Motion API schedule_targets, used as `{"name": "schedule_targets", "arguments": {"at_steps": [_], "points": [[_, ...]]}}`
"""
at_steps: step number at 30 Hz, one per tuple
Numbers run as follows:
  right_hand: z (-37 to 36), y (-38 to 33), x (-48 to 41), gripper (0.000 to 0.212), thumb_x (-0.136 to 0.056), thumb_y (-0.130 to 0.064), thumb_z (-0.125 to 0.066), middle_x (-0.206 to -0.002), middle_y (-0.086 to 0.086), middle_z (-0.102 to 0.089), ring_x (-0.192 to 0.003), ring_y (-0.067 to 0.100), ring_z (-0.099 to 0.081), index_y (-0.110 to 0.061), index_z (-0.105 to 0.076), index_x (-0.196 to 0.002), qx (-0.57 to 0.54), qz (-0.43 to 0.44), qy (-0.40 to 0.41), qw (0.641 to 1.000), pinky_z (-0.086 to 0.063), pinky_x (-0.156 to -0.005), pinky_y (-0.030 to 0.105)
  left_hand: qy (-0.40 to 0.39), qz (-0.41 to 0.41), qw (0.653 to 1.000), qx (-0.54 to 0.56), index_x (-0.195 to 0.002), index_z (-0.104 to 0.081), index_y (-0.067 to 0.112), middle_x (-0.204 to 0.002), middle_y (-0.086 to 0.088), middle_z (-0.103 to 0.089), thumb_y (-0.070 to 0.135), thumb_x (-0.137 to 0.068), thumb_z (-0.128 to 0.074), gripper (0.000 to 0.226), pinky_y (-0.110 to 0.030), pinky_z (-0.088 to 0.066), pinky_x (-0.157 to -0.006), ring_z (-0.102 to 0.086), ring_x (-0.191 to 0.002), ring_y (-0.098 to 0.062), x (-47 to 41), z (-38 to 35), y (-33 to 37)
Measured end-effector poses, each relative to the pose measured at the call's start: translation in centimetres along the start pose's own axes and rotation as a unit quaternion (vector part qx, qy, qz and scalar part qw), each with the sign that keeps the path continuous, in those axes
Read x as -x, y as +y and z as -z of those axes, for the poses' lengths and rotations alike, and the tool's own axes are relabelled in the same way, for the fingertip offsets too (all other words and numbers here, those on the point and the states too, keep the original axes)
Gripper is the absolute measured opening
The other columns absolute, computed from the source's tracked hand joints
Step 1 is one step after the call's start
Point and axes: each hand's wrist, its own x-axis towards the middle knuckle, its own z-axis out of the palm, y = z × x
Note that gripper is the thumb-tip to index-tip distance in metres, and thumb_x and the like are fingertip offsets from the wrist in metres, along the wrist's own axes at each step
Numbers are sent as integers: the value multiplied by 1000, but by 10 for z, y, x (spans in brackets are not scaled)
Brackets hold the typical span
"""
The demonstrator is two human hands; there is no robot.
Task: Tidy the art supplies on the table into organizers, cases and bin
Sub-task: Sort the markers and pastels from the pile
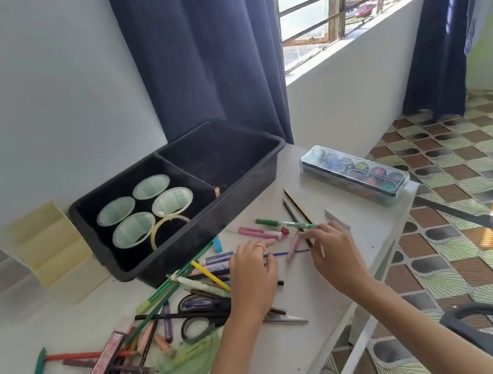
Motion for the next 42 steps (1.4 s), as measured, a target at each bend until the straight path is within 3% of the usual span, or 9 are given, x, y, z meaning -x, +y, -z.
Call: {"name": "schedule_targets", "arguments": {"at_steps": [6,14,18,22,25,28,31,34,42], "points": [[13,30,-17,32,-71,12,-61,-90,10,-67,-86,31,-56,-6,-73,-94,13,-52,53,997,-43,-77,41,-17,-26,999,-40,-112,-62,23,-115,8,-59,12,-92,-45,28,-21,-26,-90,-47,-112,-11,-38,-20,7],[12,52,-21,20,-85,-1,-62,-89,15,-64,-87,32,-55,0,-68,-104,-4,-66,32,997,-48,-74,37,-61,-59,991,-106,-126,-54,24,-131,9,-50,20,-97,-41,32,-23,-22,-99,-40,-120,-11,-66,-36,12],[8,52,-22,17,-86,-4,-64,-88,11,-63,-84,26,-58,-1,-69,-102,-56,-59,42,996,-46,-72,27,-82,-82,982,-147,-130,-51,22,-133,6,-47,31,-98,-39,36,-29,-26,-102,-37,-120,-16,-68,-39,17],[6,51,-21,23,-79,-1,-67,-85,4,-62,-75,17,-58,-8,-69,-100,-122,-71,51,989,-53,-70,35,-55,-118,974,-186,-120,-56,23,-122,7,-53,26,-97,-44,26,-28,-28,-99,-42,-114,-13,-69,-40,15],[13,38,-19,22,-76,1,-69,-80,3,-65,-68,11,-58,-11,-71,-95,-179,-72,87,977,-51,-65,23,-4,-131,986,-105,-112,-62,19,-110,4,-61,17,-93,-54,20,-26,-35,-93,-52,-106,-14,-64,-40,13],[15,21,-15,21,-77,-1,-69,-80,0,-64,-69,8,-57,-12,-72,-94,-210,-50,83,973,-49,-62,18,55,-57,993,85,-106,-64,16,-101,3,-64,16,-93,-54,16,-30,-49,-85,-60,-95,-17,-52,-29,15],[11,2,-9,19,-78,2,-69,-82,2,-62,-71,5,-60,-8,-72,-94,-248,-34,69,966,-48,-62,9,95,25,966,238,-103,-60,16,-94,7,-64,17,-94,-55,11,-13,-49,-73,-63,-87,-6,-33,-7,22],[4,-28,2,18,-78,4,-68,-84,1,-60,-74,4,-60,-7,-72,-92,-297,-17,40,954,-48,-65,7,140,57,948,280,-99,-61,17,-92,7,-66,19,-91,-59,8,-9,-45,-76,-61,-87,2,-8,18,15],[-15,-122,47,22,-78,-2,-70,-82,-6,-66,-70,5,-62,-17,-66,-92,-400,14,-31,916,-49,-66,14,207,133,915,319,-96,-62,28,-84,1,-67,21,-86,-66,12,-20,-52,-68,-65,-77,-11,79,79,-36]]}}
